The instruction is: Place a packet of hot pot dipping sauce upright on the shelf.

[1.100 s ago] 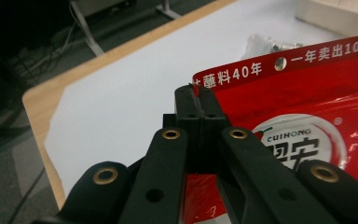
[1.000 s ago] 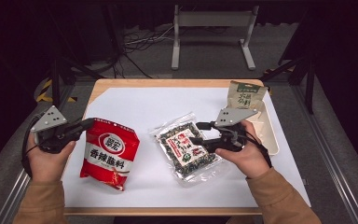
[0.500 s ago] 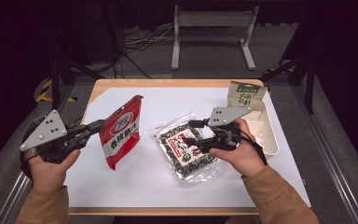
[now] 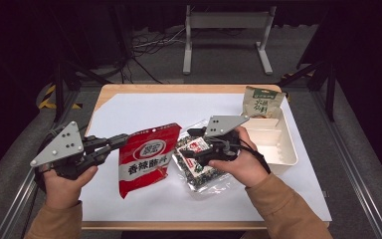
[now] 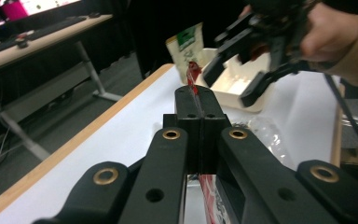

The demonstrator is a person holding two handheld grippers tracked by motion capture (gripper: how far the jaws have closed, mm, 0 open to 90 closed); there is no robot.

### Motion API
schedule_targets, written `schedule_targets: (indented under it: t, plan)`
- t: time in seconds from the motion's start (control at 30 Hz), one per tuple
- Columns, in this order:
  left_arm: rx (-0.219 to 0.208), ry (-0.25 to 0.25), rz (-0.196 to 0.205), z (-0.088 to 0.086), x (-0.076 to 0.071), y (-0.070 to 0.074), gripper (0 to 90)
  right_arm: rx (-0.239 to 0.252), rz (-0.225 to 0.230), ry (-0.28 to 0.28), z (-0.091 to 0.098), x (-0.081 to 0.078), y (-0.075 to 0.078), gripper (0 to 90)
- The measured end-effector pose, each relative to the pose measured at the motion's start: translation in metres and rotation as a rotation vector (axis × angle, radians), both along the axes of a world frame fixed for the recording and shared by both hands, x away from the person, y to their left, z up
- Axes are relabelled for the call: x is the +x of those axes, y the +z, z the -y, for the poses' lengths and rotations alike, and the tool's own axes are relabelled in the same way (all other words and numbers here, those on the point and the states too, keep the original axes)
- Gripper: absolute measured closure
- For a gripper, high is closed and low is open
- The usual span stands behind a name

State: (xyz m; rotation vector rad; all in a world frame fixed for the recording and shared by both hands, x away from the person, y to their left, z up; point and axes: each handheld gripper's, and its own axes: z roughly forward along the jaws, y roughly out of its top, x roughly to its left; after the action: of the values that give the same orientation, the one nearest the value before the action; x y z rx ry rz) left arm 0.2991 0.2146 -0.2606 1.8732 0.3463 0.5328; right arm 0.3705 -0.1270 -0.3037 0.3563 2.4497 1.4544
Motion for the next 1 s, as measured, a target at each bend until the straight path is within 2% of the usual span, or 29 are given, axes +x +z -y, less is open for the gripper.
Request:
schedule_targets:
  t: [0.1, 0.23, 0.27, 0.3, 0.43, 0.5, 0.57, 0.7, 0.8, 1.0]
  plan:
    - [0.011, -0.024, 0.004, 0.009, -0.003, 0.0, 90.0, -0.004, -0.015, -0.001, -0.002, 0.0, -0.003, 34.6]
    - [0.007, -0.053, 0.001, 0.018, -0.005, -0.001, 90.0, 0.01, -0.062, 0.035, -0.006, -0.001, -0.01, 34.4]
    - [0.007, -0.053, 0.001, 0.018, -0.005, -0.001, 90.0, 0.01, -0.062, 0.035, -0.006, -0.001, -0.01, 34.4]
    - [0.012, -0.07, 0.0, 0.022, -0.005, -0.001, 90.0, 0.006, -0.078, 0.064, -0.01, -0.001, -0.013, 37.1]
    - [0.018, -0.084, -0.003, 0.027, -0.004, -0.003, 90.0, 0.001, -0.1, 0.113, -0.018, -0.002, -0.016, 44.8]
    - [0.017, -0.087, -0.007, 0.028, -0.004, -0.005, 90.0, -0.023, -0.103, 0.117, -0.02, -0.002, -0.017, 55.2]
    - [0.018, -0.094, -0.012, 0.028, -0.002, -0.005, 90.0, -0.041, -0.121, 0.128, -0.021, -0.002, -0.017, 61.4]
    - [0.012, -0.098, -0.019, 0.028, -0.002, -0.006, 90.0, -0.076, -0.128, 0.184, -0.021, -0.005, -0.014, 81.3]
    - [0.006, -0.103, -0.019, 0.028, -0.002, -0.005, 90.0, -0.085, -0.114, 0.204, -0.021, -0.006, -0.011, 87.2]
    - [0.0, -0.101, -0.049, 0.025, 0.003, -0.008, 90.0, -0.084, -0.1, 0.191, -0.017, -0.006, -0.008, 88.3]
